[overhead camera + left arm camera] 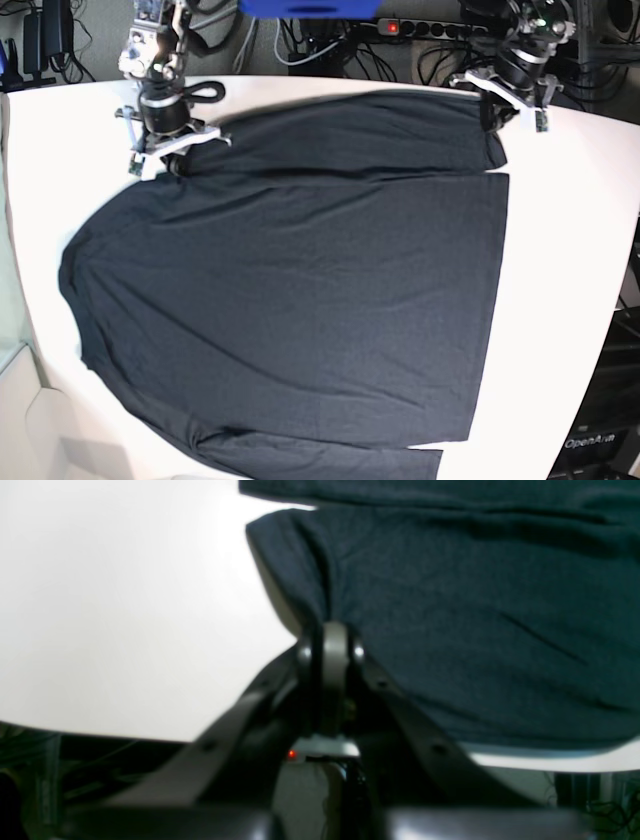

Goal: Fold the T-shirt properly

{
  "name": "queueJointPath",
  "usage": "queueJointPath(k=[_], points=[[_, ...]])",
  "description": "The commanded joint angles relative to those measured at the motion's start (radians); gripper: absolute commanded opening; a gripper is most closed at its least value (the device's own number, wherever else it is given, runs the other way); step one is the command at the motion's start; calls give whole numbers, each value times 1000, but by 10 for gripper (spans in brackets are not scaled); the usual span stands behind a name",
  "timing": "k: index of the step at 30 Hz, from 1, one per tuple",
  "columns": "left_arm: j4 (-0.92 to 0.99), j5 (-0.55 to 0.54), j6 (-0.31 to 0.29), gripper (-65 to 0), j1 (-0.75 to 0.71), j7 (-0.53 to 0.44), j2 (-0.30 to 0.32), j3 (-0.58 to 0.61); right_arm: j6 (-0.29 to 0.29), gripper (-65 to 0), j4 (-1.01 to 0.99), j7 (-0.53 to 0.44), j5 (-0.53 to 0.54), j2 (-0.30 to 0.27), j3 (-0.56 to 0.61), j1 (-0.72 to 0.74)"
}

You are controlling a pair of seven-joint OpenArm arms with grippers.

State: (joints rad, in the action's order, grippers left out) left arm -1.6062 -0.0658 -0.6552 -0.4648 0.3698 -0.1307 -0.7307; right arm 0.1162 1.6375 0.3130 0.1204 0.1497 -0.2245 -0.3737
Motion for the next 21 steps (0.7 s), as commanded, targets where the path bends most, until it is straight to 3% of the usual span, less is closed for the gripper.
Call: queueJointPath(k=[1,17,21], points=[[-19,27,5,-650,-9,33,4,-2,6,-650,10,-2,0,0,-2,2],[-187,25,4,-650,50,36,-7,0,6,-650,132,-4,-3,0,-2,32],[-191,24,4,-650,103,117,3,-2,6,-650,134,-2,-1,-28,3,58]])
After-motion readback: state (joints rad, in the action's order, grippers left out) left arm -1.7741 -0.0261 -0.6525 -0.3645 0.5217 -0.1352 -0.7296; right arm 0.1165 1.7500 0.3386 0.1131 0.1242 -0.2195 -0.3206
